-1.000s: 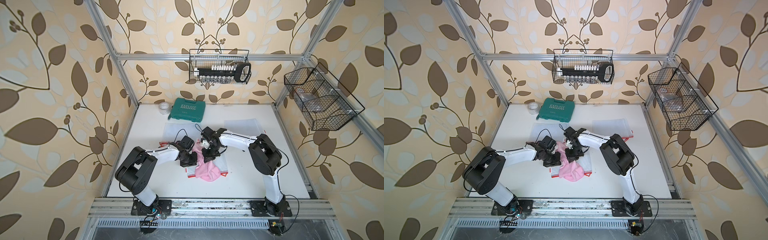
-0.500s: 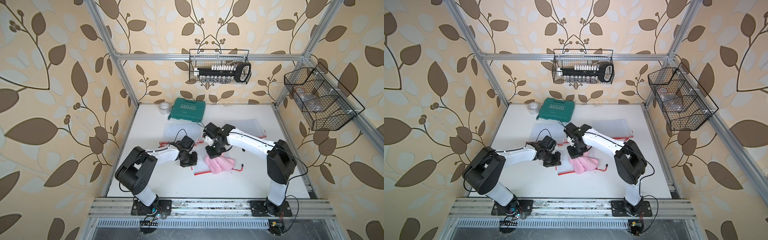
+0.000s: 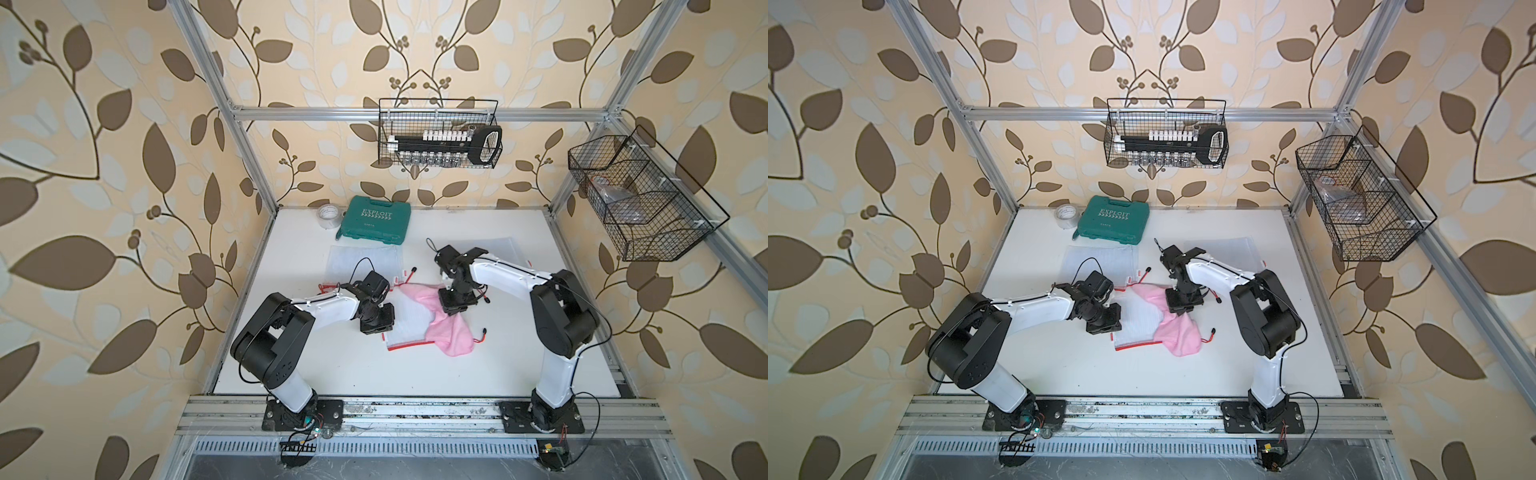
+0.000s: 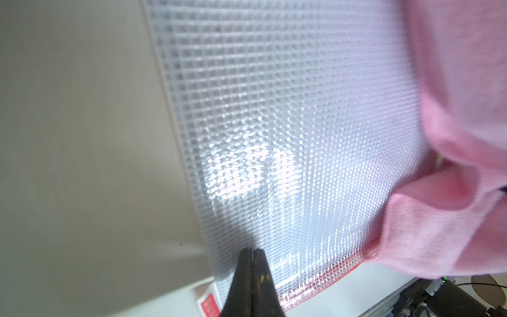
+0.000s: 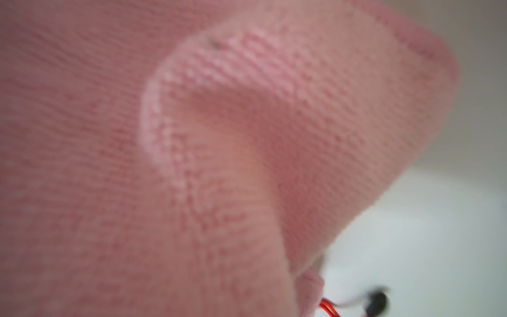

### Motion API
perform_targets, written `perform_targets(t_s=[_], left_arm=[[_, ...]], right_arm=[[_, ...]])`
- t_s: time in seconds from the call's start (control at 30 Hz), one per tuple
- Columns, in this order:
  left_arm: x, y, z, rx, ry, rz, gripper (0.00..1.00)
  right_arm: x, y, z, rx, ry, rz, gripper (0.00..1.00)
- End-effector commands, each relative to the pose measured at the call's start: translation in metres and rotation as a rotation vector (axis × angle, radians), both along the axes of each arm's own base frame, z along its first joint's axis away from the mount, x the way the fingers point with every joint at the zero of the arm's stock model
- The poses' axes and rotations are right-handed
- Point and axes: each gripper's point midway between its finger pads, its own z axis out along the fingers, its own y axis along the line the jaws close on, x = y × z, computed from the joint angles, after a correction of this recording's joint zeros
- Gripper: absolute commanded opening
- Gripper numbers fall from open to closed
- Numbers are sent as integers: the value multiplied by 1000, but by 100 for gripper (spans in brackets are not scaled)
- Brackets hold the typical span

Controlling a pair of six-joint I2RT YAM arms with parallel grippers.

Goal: Wipe the document bag
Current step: Wipe the dirt from the document bag.

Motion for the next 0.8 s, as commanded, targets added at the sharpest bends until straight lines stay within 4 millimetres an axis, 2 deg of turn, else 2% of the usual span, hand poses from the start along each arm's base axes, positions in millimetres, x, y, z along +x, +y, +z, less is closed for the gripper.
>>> perform_targets(t_s=[0.0,0.03,0.13,0.17,0.2,0.23,0.3,0.33,0.4,0.5,0.57,0.63,0.77], left_arm=[[-7,13,-9,87,30,6,0],[-6,13,-7,85,22,7,0],[-3,11,-2,77,11,9,0],[-2,11,-2,75,11,9,0],[-1,10,-2,72,12,12,0],[-1,9,-2,71,13,15,0],[-1,11,-2,75,13,22,0],[-1,11,-2,77,13,24,0],[-3,14,-2,86,16,27,0],[-5,17,-3,101,21,26,0],[-6,19,-3,110,22,28,0],[-5,22,-2,123,19,32,0],[-2,27,0,137,11,48,0]], right_arm=[[-8,-14,24,-138,-46,113,0],[-9,8,29,-89,-48,166,0],[-15,95,39,165,-2,290,0],[-19,127,39,251,16,322,0],[-21,150,37,321,36,333,0],[-19,167,32,373,53,323,0],[-13,178,13,405,90,273,0],[-10,174,3,406,110,240,0],[-5,147,-15,376,134,159,0],[-7,77,-33,216,134,69,0],[-15,28,-32,81,118,39,0],[-24,-4,-22,23,95,-3,0],[-47,-45,0,-9,75,-104,0]])
